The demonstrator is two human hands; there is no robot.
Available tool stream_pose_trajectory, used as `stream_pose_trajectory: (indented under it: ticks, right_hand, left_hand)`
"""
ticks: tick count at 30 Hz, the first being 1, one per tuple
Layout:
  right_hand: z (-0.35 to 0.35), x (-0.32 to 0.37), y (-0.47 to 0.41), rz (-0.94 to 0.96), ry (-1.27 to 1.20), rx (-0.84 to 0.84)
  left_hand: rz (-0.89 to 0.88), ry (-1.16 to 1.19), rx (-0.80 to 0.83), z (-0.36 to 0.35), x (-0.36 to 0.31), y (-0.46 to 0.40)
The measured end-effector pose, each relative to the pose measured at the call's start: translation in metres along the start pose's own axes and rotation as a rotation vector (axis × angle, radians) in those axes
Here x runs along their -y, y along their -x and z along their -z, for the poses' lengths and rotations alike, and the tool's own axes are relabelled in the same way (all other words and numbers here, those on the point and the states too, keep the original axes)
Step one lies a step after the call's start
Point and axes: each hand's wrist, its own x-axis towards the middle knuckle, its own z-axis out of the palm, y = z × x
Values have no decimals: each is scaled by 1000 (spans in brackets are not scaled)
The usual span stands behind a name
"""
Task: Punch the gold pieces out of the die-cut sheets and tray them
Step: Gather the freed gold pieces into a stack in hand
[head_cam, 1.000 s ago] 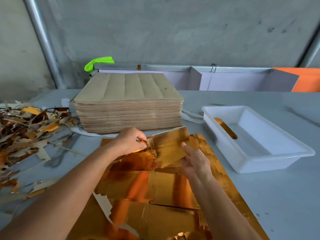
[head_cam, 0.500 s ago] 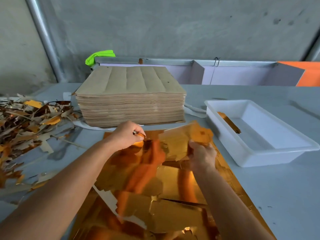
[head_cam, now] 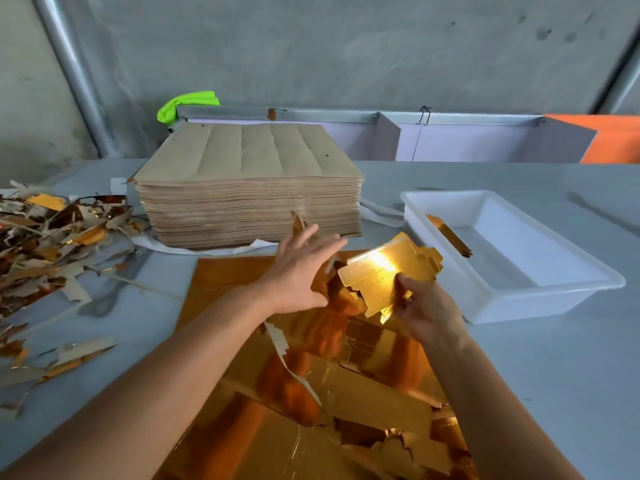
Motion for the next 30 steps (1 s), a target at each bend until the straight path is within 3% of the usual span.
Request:
stream_pose_trajectory:
  ticks: [4, 8, 11, 18, 21, 25, 30]
  right_hand:
    - [-8, 6, 4, 113, 65, 96]
    - [-13, 12, 5, 165, 15, -43]
    - [-8, 17, 5, 155, -121, -161]
    - [1, 22, 8, 119, -207, -184]
    - [-1, 20, 6, 132, -135, -108]
    - [-16, 17, 5, 99, -73, -54]
    - [-29, 15, 7, 57, 5, 86]
  left_hand:
    - [115, 137, 78, 8, -11, -9]
    - [29, -24, 135, 12, -5, -8]
    - [16, -168, 90, 15, 3, -6]
    - [105, -290, 106, 22, 20, 4]
    - [133, -183, 152, 21, 18, 1]
    - [141, 196, 347, 17, 2, -9]
    - [161, 443, 282, 3, -8, -17]
